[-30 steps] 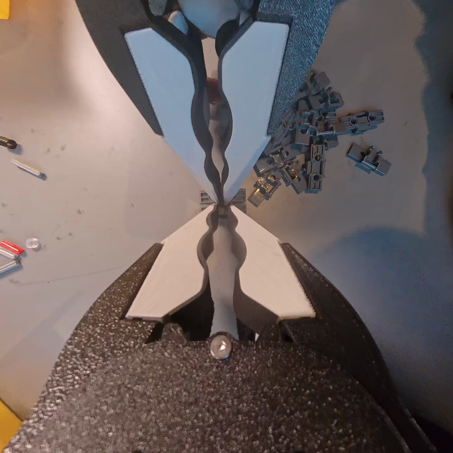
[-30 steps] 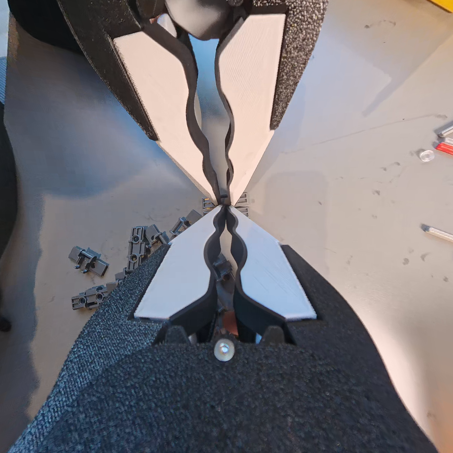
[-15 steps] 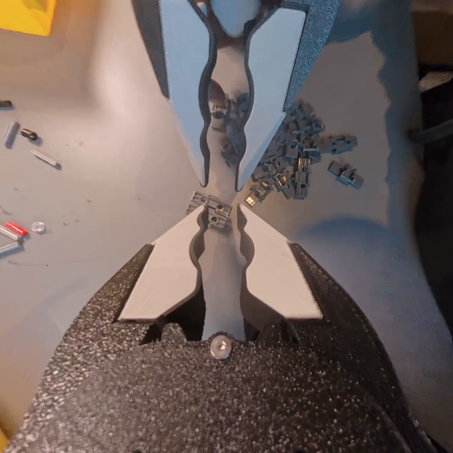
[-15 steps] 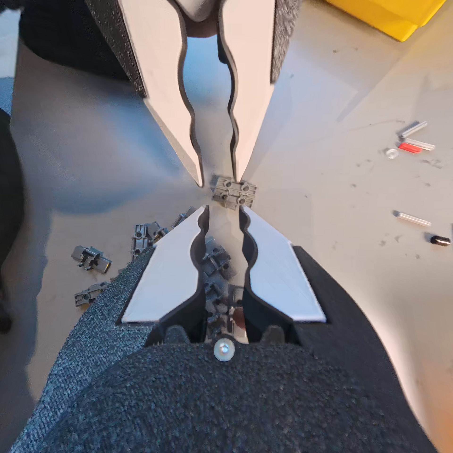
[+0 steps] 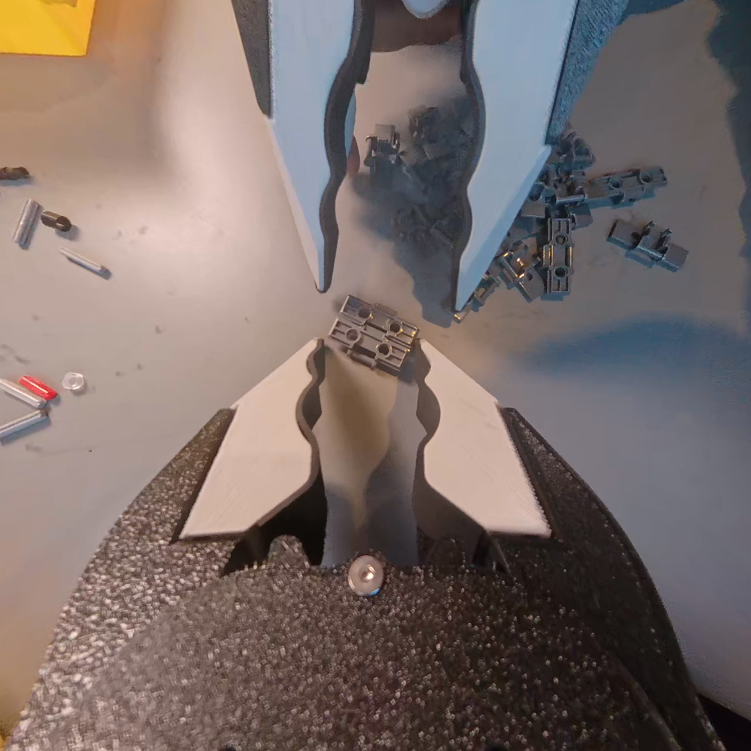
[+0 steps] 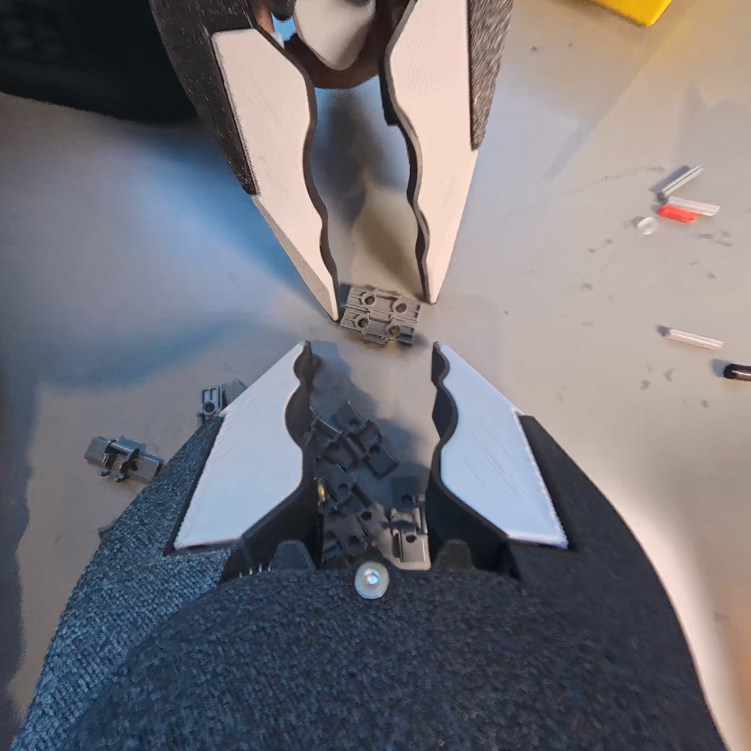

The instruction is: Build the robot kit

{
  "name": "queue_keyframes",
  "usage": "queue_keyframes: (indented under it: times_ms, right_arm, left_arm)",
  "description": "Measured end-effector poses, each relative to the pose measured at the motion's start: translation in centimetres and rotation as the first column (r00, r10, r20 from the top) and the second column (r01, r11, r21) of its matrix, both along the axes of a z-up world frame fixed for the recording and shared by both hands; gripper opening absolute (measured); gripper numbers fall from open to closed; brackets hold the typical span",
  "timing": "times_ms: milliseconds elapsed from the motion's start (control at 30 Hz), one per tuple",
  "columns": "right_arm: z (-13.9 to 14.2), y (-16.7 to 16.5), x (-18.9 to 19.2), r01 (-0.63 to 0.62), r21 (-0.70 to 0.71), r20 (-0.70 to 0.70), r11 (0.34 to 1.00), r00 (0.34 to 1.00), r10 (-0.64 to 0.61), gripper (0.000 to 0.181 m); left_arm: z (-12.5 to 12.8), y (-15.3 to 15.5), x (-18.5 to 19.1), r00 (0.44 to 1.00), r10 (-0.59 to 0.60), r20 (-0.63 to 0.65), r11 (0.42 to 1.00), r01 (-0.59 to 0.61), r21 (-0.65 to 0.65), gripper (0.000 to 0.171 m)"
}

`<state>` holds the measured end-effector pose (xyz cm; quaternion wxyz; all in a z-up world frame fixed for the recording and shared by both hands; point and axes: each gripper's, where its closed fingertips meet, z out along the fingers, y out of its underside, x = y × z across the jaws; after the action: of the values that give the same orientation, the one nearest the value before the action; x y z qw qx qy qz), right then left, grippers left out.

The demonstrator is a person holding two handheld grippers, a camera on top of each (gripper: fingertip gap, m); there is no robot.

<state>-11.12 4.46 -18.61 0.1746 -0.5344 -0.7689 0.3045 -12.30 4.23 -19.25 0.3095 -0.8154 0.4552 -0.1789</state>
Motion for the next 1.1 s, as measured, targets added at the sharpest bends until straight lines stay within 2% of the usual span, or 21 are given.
queue_keyframes:
  times_ms: [67, 133, 300, 433, 567, 633, 733, 867, 1100]
  right_arm:
    - [-0.5, -0.1, -0.3, 0.006, 0.036, 0.019, 0.999, 1.0, -0.006, 0.06]
    - [-0.4, 0.2, -0.8, 0.033, 0.045, 0.019, 0.998, 0.999, -0.034, 0.044]
    - [0.3, 0.2, -1.2, 0.007, 0.018, -0.048, 1.0, 0.999, -0.006, 0.027]
    - [3.1, 0.4, -1.5, -0.013, -0.038, -0.21, 0.999, 0.978, 0.005, 0.025]
    - [6.2, -0.2, -1.0, -0.073, -0.203, -0.337, 0.976, 0.942, 0.0, 0.025]
    - [7.4, -0.7, -0.8, -0.112, -0.319, -0.369, 0.941, 0.929, -0.014, 0.025]
    - [8.0, -1.5, -0.3, -0.16, -0.408, -0.369, 0.899, 0.929, -0.003, 0.025]
    - [8.5, -1.8, -0.4, -0.162, -0.428, -0.377, 0.889, 0.926, -0.013, 0.025]
    - [9.0, -0.9, -1.1, -0.106, -0.472, -0.394, 0.875, 0.913, -0.102, 0.025]
  left_arm:
    - [0.1, 0.1, 0.0, 1.0, 0.024, 0.005, 1.0, -0.024, 0.005, 0.032]
    - [0.2, -0.2, 0.2, 0.998, 0.046, 0.038, 0.999, -0.046, -0.009, 0.03]
    - [1.8, -0.5, 0.0, 0.977, 0.122, 0.175, 0.992, -0.124, -0.001, 0.029]
    - [4.8, -0.3, -0.2, 0.922, 0.151, 0.357, 0.987, -0.16, -0.004, 0.029]
    - [7.8, -1.0, 0.1, 0.864, 0.077, 0.497, 0.991, -0.119, 0.053, 0.025]
    - [8.8, -1.2, 0.1, 0.858, 0.037, 0.513, 0.987, -0.111, 0.115, 0.025]
    - [9.8, -1.5, 0.3, 0.864, -0.018, 0.503, 0.972, -0.103, 0.213, 0.029]
    - [9.5, -2.1, 1.1, 0.889, -0.06, 0.453, 0.969, -0.058, 0.242, 0.022]
    - [10.3, -1.1, 0.6, 0.888, -0.009, 0.461, 0.95, -0.136, 0.28, 0.018]
